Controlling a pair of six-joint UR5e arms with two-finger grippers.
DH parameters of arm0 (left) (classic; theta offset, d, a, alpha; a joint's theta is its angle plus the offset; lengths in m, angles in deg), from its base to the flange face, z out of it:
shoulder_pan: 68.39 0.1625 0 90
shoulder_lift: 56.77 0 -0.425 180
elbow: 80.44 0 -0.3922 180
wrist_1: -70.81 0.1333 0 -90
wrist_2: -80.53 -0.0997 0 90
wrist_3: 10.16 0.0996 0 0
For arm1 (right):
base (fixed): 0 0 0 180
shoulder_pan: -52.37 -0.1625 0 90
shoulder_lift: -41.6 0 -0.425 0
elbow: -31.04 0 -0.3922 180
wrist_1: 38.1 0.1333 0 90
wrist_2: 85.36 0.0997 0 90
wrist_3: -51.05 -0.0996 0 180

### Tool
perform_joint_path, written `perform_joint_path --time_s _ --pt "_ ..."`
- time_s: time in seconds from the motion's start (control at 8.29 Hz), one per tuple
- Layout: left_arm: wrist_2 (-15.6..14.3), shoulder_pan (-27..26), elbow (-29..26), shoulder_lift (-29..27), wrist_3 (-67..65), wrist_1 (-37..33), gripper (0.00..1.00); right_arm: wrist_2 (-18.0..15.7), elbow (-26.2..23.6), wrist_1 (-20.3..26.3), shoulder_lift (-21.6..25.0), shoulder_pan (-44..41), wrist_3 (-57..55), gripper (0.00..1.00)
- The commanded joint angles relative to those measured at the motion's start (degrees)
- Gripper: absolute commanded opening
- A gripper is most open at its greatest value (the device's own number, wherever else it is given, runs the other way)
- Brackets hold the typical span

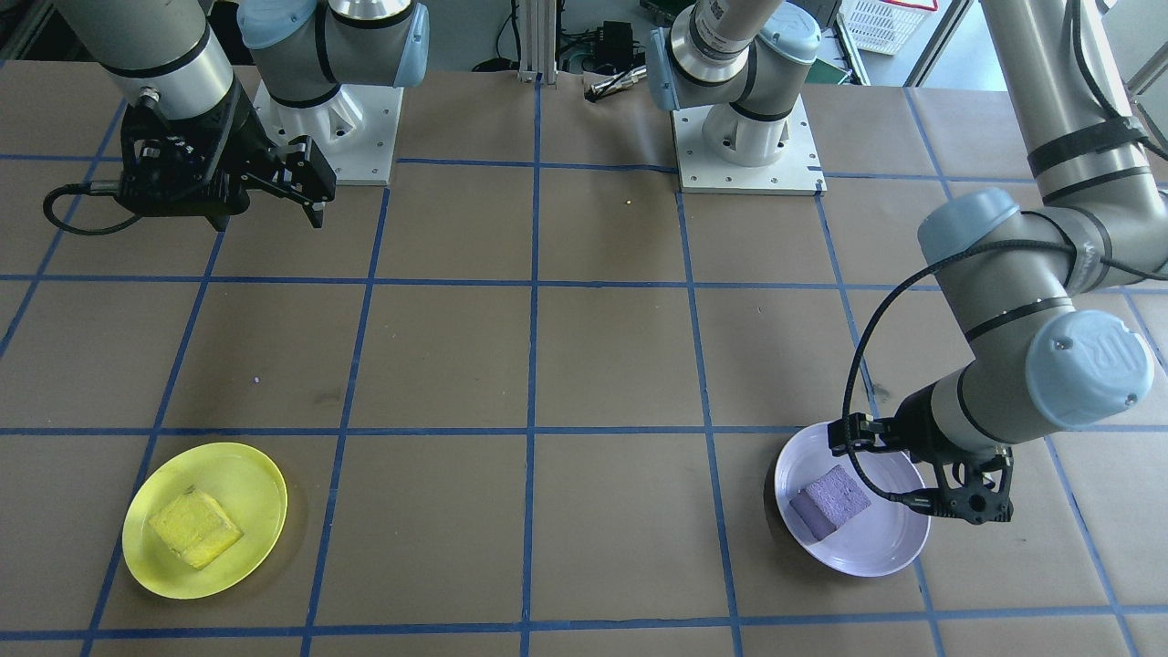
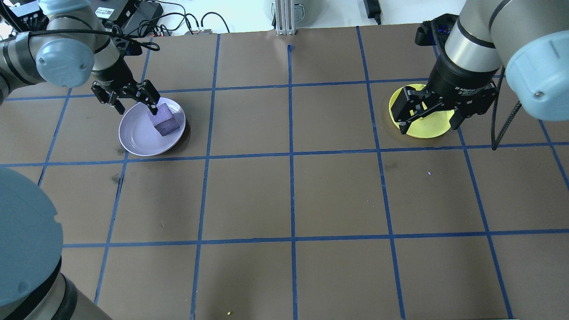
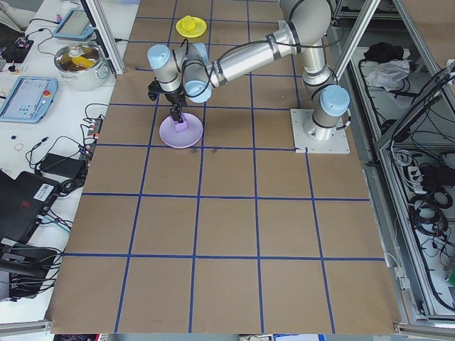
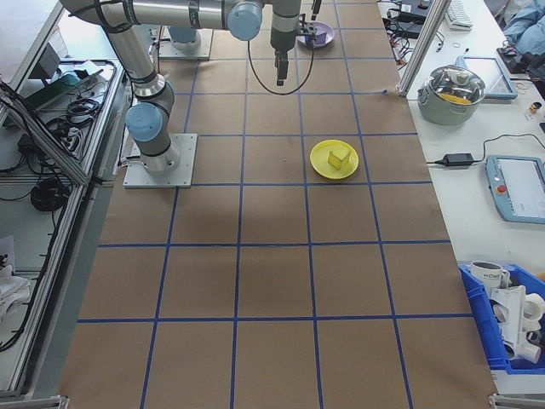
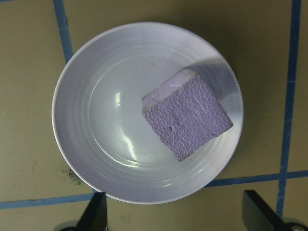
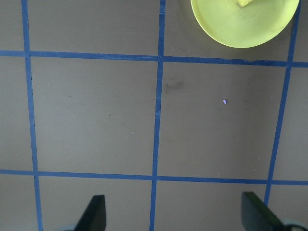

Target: Sort blocks by color into plates

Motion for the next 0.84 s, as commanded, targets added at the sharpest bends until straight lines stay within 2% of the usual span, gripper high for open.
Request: perform_joint_path --time_s 0.0,0.24,0.36,0.6,0.72 --pt "3.6 -2.4 0.1 9.7 -10.9 -8.8 1.00 -0.1 -0.1 -0.1 0.0 0.0 0.0 1.00" --pt "5.1 -8.2 0.4 17.7 -22.4 -10.8 1.00 0.0 -0.1 -0.1 -0.1 0.0 0.0 1.00" --pt "4.9 -11.6 0.8 20.7 -25.2 -10.8 1.00 -0.1 -0.1 -0.1 -0.1 0.0 0.0 1.00" --pt "5.3 -15.0 1.0 23.7 -26.2 -10.8 1.00 0.0 -0.1 -0.2 -0.1 0.0 0.0 1.00" --pt "5.4 -16.1 1.0 23.5 -28.8 -10.8 1.00 0.0 -0.1 -0.2 -0.1 0.0 0.0 1.00"
